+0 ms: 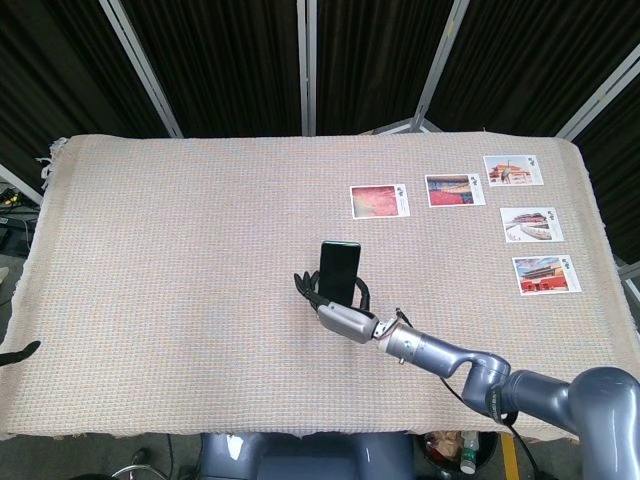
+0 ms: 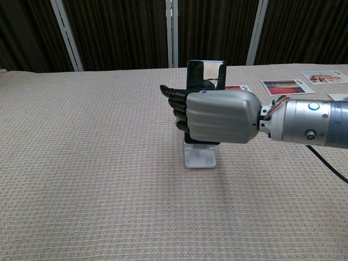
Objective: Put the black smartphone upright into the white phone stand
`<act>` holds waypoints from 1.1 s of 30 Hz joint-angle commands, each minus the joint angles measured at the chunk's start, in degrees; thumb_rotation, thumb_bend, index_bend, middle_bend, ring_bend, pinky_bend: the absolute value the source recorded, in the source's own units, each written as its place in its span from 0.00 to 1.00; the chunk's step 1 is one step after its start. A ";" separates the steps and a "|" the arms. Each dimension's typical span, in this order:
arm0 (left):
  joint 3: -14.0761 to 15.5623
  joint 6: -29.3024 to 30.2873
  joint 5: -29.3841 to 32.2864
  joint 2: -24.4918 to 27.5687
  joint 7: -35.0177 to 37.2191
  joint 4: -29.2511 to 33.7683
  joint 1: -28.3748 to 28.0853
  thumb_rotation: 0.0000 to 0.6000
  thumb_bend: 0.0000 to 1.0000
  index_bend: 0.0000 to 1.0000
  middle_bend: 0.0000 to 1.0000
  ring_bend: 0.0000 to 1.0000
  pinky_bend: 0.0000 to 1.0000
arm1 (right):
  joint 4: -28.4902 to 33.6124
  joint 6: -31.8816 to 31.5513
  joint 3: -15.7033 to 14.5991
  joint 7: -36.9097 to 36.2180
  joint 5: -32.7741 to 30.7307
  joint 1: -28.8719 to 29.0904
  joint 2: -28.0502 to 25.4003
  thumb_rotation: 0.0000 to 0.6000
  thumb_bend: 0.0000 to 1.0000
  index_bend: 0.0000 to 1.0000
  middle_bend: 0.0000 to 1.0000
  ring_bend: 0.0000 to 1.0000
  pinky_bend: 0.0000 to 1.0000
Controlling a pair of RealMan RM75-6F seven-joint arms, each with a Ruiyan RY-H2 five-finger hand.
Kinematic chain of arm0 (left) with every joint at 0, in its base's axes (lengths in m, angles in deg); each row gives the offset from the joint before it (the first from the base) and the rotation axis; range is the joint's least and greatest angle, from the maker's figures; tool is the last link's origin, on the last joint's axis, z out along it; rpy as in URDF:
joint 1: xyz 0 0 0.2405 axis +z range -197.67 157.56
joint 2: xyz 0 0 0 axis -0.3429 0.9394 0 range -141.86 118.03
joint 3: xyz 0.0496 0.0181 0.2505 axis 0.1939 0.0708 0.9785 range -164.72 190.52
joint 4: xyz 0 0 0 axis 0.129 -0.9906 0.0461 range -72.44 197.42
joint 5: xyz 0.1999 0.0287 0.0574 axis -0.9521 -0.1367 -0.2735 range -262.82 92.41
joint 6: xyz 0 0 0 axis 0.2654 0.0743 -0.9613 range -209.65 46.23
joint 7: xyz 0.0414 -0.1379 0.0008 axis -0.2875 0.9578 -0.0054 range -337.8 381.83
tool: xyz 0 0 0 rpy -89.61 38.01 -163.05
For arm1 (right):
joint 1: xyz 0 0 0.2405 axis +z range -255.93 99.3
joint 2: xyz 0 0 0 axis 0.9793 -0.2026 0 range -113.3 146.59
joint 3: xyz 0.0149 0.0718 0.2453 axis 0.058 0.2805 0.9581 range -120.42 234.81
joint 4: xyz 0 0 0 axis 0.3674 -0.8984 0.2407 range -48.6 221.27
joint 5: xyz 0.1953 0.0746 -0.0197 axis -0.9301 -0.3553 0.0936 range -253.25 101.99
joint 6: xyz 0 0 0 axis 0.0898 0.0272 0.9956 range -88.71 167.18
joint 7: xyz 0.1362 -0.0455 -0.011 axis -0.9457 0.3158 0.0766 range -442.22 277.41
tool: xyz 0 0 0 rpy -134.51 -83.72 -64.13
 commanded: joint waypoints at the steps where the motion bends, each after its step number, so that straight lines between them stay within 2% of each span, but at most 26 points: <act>1: -0.05 0.02 0.12 0.00 -0.01 0.00 0.00 1.00 0.00 0.00 0.00 0.00 0.00 | -0.53 -0.25 0.00 0.58 -0.11 -0.31 0.53 1.00 0.16 0.51 0.41 0.21 0.11; 28: -0.13 -0.19 0.55 0.04 0.08 -0.05 -0.16 1.00 0.00 0.00 0.00 0.00 0.00 | -1.17 0.45 0.23 3.17 -0.63 -0.49 3.32 1.00 0.16 0.50 0.39 0.20 0.10; 30: -0.10 -0.21 0.52 0.04 0.06 -0.06 -0.18 1.00 0.00 0.00 0.00 0.00 0.00 | -1.12 0.46 0.31 3.35 -0.68 -0.48 3.36 1.00 0.16 0.44 0.35 0.18 0.08; 33: -0.10 -0.14 0.48 0.06 0.08 -0.01 -0.16 1.00 0.00 0.00 0.00 0.00 0.00 | -0.80 0.73 0.54 3.52 -1.36 -0.75 3.34 1.00 0.15 0.23 0.19 0.09 0.02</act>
